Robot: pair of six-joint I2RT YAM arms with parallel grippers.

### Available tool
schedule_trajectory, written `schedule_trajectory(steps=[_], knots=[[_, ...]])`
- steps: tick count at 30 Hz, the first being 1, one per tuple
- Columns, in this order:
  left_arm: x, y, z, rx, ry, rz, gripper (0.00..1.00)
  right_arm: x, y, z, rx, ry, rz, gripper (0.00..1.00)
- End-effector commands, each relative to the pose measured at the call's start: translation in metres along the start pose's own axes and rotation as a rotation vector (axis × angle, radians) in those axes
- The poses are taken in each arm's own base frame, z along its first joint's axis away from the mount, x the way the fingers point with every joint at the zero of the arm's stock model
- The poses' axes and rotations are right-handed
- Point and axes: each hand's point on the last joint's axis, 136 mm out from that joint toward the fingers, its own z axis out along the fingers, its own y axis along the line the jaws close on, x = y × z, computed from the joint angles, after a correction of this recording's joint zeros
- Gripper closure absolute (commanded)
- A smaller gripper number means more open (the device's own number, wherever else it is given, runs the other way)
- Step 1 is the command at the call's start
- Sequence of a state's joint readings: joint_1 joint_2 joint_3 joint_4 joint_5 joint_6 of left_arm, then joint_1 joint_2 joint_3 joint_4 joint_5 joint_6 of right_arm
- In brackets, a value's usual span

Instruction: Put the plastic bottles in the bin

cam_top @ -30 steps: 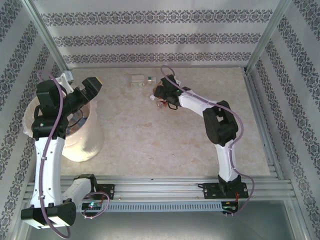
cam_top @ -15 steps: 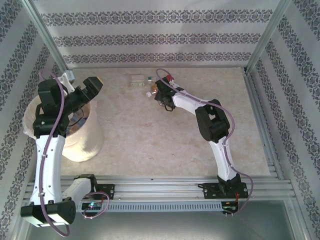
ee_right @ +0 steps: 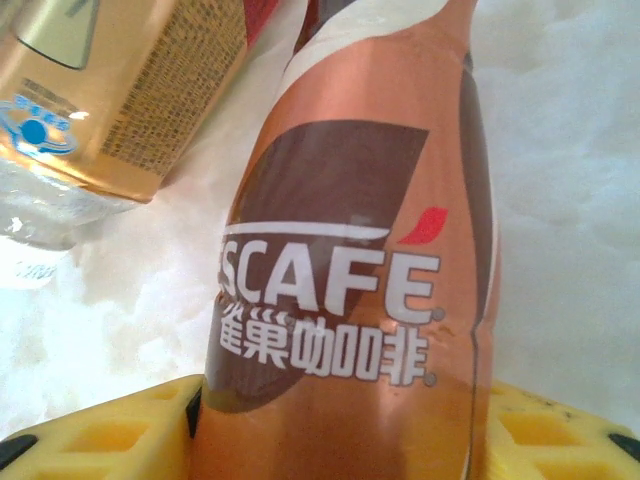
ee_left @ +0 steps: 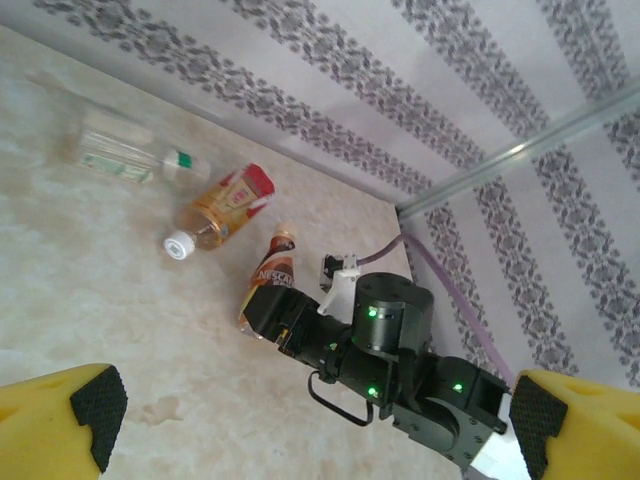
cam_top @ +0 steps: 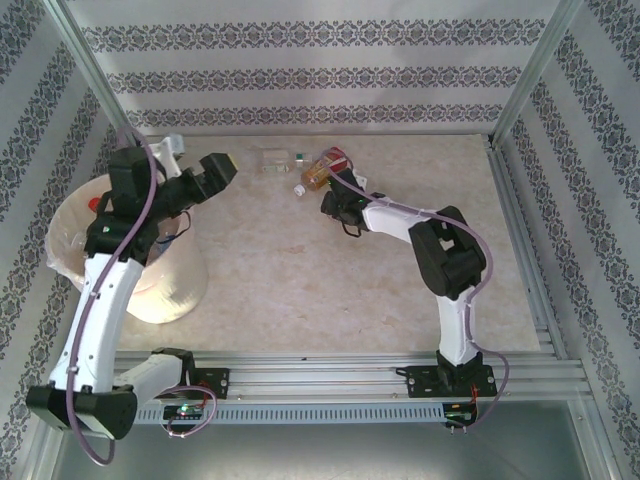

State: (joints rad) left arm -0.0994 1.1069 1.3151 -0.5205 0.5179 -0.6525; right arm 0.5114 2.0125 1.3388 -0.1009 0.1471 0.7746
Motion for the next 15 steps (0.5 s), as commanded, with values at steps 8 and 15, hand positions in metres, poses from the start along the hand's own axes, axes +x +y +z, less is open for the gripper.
schedule_trajectory(steps=[8, 15], knots=[[0.015, -0.062, 0.071, 0.113, 0.095, 0.174, 0.00, -0.048, 0.010, -0.107, -0.245, -0.226, -0.037, 0.61], [0.025, -0.082, 0.120, 0.192, 0.143, 0.162, 0.00, -0.057, 0.013, -0.171, -0.419, -0.311, -0.129, 0.63]])
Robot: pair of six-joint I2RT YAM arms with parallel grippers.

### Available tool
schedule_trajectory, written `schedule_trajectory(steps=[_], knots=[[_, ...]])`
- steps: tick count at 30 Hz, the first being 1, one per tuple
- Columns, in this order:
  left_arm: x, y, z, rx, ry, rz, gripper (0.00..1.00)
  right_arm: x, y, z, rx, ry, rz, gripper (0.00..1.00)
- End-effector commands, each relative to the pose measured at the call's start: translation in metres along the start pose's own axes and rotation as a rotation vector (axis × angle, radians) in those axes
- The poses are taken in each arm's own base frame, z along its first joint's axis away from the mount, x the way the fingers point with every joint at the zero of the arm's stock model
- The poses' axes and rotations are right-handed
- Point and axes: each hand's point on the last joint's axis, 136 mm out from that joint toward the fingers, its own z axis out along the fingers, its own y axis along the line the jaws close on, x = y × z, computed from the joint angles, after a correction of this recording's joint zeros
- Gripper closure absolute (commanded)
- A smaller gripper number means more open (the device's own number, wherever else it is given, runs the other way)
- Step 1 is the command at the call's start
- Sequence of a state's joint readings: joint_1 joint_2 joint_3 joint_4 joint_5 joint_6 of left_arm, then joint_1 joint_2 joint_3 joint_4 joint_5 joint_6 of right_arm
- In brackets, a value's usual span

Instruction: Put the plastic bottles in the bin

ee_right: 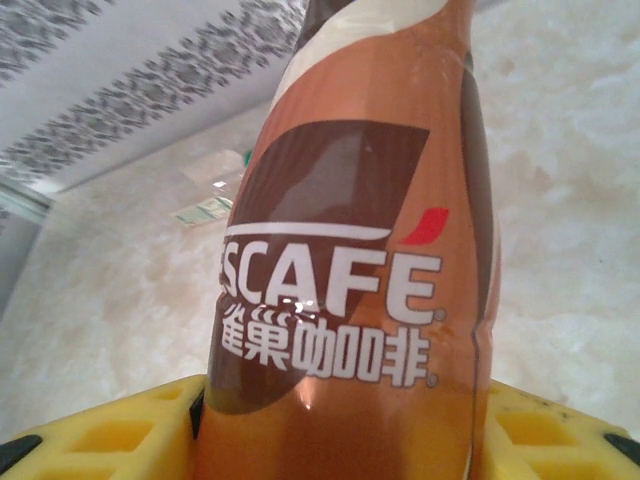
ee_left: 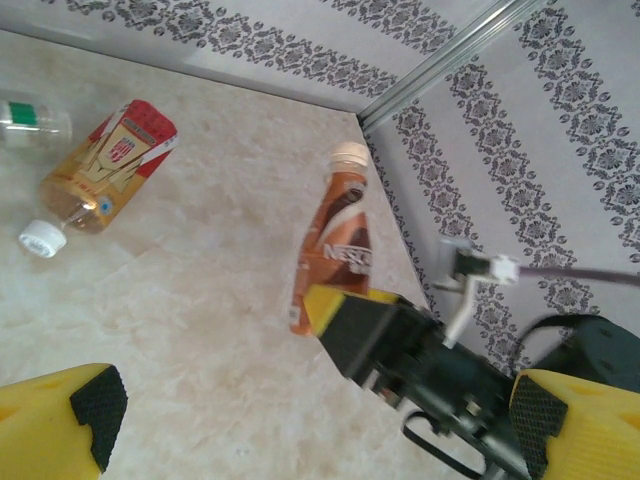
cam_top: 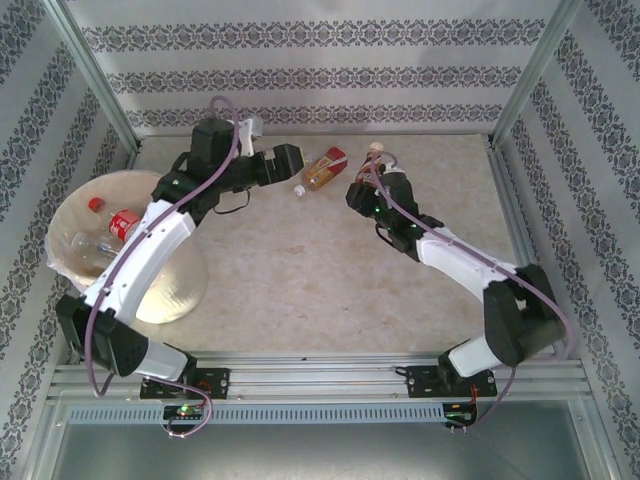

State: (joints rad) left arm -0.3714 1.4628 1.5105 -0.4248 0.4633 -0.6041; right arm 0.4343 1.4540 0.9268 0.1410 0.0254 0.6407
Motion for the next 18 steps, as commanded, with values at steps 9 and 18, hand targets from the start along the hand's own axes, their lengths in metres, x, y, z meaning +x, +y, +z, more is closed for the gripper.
schedule_trajectory(steps=[9, 18], knots=[[-0.007, -0.060, 0.051, 0.259, 0.039, 0.057, 0.00, -0.017, 0.083, -0.060, -0.456, -0.003, -0.195, 0.62], [-0.011, -0.046, 0.074, 0.193, 0.033, 0.067, 0.00, 0.004, 0.136, -0.068, -0.657, 0.114, -0.289, 0.62]])
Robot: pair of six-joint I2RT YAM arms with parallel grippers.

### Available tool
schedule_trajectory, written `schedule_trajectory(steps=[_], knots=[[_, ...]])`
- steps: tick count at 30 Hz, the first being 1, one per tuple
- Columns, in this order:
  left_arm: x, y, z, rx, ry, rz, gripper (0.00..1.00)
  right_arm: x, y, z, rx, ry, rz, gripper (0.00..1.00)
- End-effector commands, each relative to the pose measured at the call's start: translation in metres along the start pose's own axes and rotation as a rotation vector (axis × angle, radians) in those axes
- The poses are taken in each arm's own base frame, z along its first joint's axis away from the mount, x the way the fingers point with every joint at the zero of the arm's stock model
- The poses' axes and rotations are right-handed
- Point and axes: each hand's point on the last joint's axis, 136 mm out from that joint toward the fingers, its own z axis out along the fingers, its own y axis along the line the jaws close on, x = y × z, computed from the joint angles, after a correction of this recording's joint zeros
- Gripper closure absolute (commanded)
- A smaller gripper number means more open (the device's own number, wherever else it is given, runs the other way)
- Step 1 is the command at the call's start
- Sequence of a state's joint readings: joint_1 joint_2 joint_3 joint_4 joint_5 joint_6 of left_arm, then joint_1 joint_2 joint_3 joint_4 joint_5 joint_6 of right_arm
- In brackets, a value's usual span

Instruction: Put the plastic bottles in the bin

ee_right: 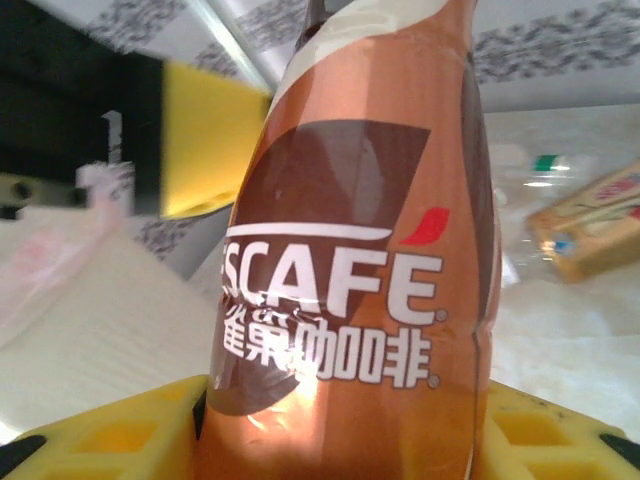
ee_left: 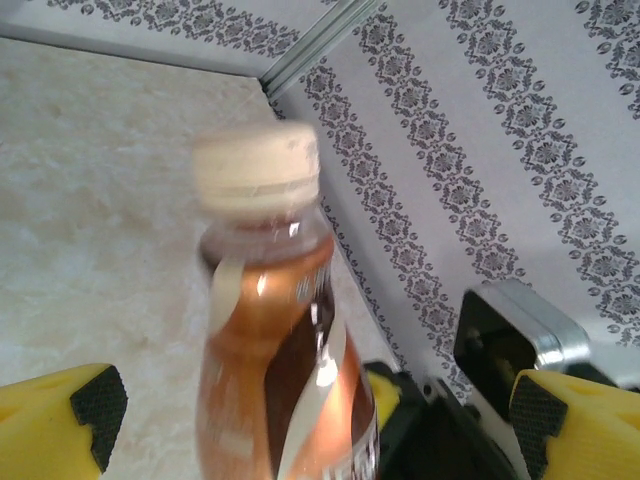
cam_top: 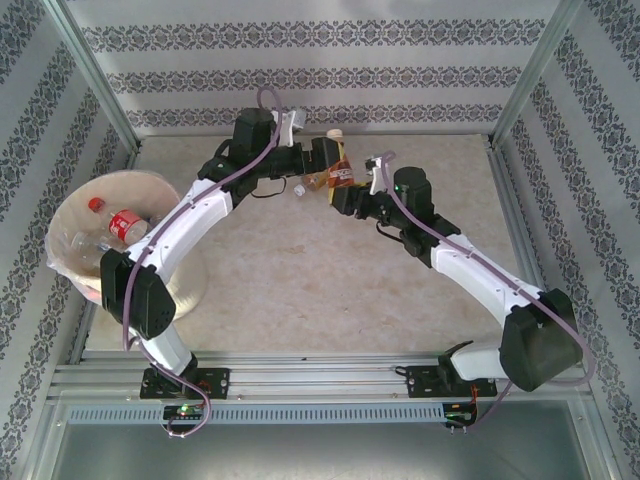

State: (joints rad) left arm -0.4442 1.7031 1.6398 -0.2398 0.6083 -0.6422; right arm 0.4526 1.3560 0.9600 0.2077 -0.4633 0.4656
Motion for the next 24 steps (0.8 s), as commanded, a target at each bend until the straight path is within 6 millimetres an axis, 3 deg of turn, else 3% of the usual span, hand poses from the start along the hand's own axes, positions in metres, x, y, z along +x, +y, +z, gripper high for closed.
schedule_trajectory(steps=[1, 3, 5, 12, 15, 22, 24], knots=[[-0.013, -0.002, 0.002, -0.039, -0.036, 0.046, 0.00, -0.004, 0.034, 0.006, -0.133, 0.026, -0.073, 0.62], [-0.010, 0.012, 0.005, -0.100, -0.014, 0.031, 0.02, -0.005, 0.043, 0.010, -0.158, 0.036, -0.091, 0.62], [-0.007, 0.018, 0.007, -0.130, 0.002, 0.023, 0.12, -0.005, 0.047, 0.014, -0.168, 0.050, -0.103, 0.62], [-0.005, 0.017, 0.005, -0.124, 0.005, 0.027, 0.43, -0.002, 0.047, 0.018, -0.174, 0.070, -0.100, 0.61], [-0.003, 0.017, 0.002, -0.126, 0.003, 0.030, 0.51, 0.001, 0.047, 0.018, -0.178, 0.086, -0.097, 0.59], [-0.004, 0.015, -0.005, -0.131, -0.019, 0.017, 0.63, 0.002, 0.051, 0.014, -0.197, 0.100, -0.091, 0.43], [-0.006, 0.018, -0.009, -0.154, -0.037, 0.016, 0.63, 0.002, 0.052, 0.012, -0.196, 0.104, -0.093, 0.27]])
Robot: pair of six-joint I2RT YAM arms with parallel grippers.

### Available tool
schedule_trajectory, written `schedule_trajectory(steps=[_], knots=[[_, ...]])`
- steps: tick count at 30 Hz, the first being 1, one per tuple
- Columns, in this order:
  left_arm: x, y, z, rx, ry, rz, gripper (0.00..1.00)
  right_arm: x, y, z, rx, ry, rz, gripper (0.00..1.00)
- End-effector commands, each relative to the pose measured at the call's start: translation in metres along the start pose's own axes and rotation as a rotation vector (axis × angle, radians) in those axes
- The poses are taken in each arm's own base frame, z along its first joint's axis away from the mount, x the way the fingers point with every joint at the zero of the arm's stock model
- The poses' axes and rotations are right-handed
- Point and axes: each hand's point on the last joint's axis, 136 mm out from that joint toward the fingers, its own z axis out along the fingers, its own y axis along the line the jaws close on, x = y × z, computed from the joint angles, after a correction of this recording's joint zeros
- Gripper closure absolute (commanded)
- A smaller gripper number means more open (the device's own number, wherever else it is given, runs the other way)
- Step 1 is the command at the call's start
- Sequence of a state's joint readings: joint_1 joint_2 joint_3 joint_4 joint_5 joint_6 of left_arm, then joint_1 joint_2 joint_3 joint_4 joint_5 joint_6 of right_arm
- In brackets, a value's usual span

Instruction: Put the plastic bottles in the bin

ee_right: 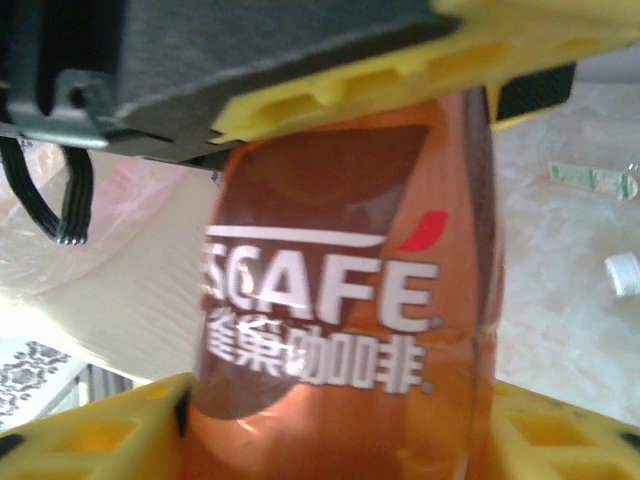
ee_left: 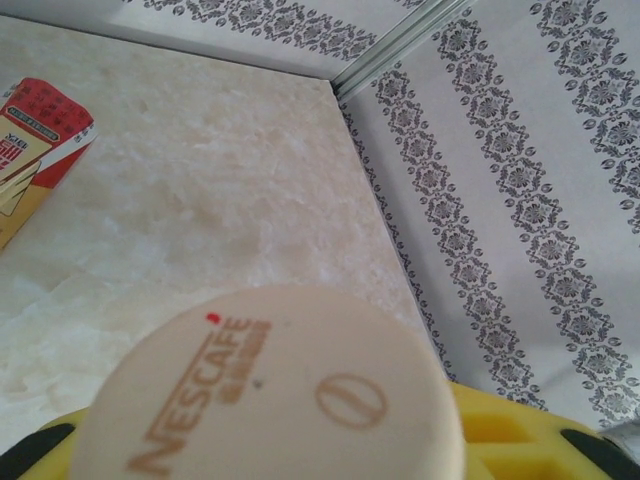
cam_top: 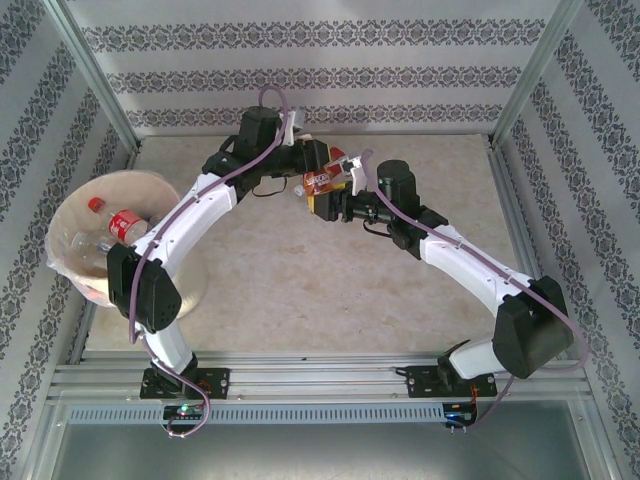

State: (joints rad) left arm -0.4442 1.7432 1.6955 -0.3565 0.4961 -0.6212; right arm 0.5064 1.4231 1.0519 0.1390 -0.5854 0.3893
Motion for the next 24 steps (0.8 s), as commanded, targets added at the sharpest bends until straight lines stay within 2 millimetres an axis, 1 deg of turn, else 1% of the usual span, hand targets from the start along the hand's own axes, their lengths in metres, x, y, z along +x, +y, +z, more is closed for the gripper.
schedule_trajectory(steps=[1, 3, 4, 6, 10, 12, 14, 16, 17, 20, 22, 24], knots=[[-0.008, -0.007, -0.018, -0.027, -0.057, 0.039, 0.63, -0.014, 0.016, -0.007, -0.047, -0.016, -0.030, 0.21], [-0.012, -0.001, -0.025, -0.069, -0.084, 0.041, 0.63, -0.017, 0.010, -0.015, -0.010, -0.043, -0.027, 0.12], [-0.015, 0.001, -0.029, -0.081, -0.094, 0.041, 0.63, -0.020, 0.008, -0.020, 0.001, -0.059, -0.027, 0.10], [-0.018, 0.007, -0.035, -0.113, -0.104, 0.033, 0.63, -0.024, 0.006, -0.030, 0.012, -0.089, -0.031, 0.02], [-0.022, 0.019, -0.046, -0.158, -0.125, 0.017, 0.63, -0.033, 0.005, -0.051, 0.044, -0.130, -0.054, 0.02], [-0.024, 0.024, -0.053, -0.182, -0.140, 0.016, 0.63, -0.039, 0.000, -0.061, 0.089, -0.166, -0.069, 0.02], [-0.027, 0.029, -0.062, -0.213, -0.155, 0.017, 0.63, -0.046, -0.013, -0.072, 0.186, -0.223, -0.071, 0.02], [-0.030, 0.034, -0.073, -0.248, -0.174, 0.019, 0.63, -0.055, -0.038, -0.087, 0.350, -0.306, -0.049, 0.02], [-0.032, 0.035, -0.079, -0.260, -0.183, 0.020, 0.63, -0.056, -0.048, -0.093, 0.402, -0.330, -0.037, 0.02], [-0.036, 0.041, -0.098, -0.303, -0.211, 0.024, 0.63, -0.054, -0.074, -0.105, 0.515, -0.372, 0.018, 0.02], [-0.039, 0.042, -0.115, -0.336, -0.236, 0.034, 0.63, -0.050, -0.092, -0.111, 0.584, -0.391, 0.079, 0.02], [-0.042, 0.043, -0.131, -0.365, -0.262, 0.044, 0.63, -0.047, -0.104, -0.113, 0.619, -0.407, 0.124, 0.02]])
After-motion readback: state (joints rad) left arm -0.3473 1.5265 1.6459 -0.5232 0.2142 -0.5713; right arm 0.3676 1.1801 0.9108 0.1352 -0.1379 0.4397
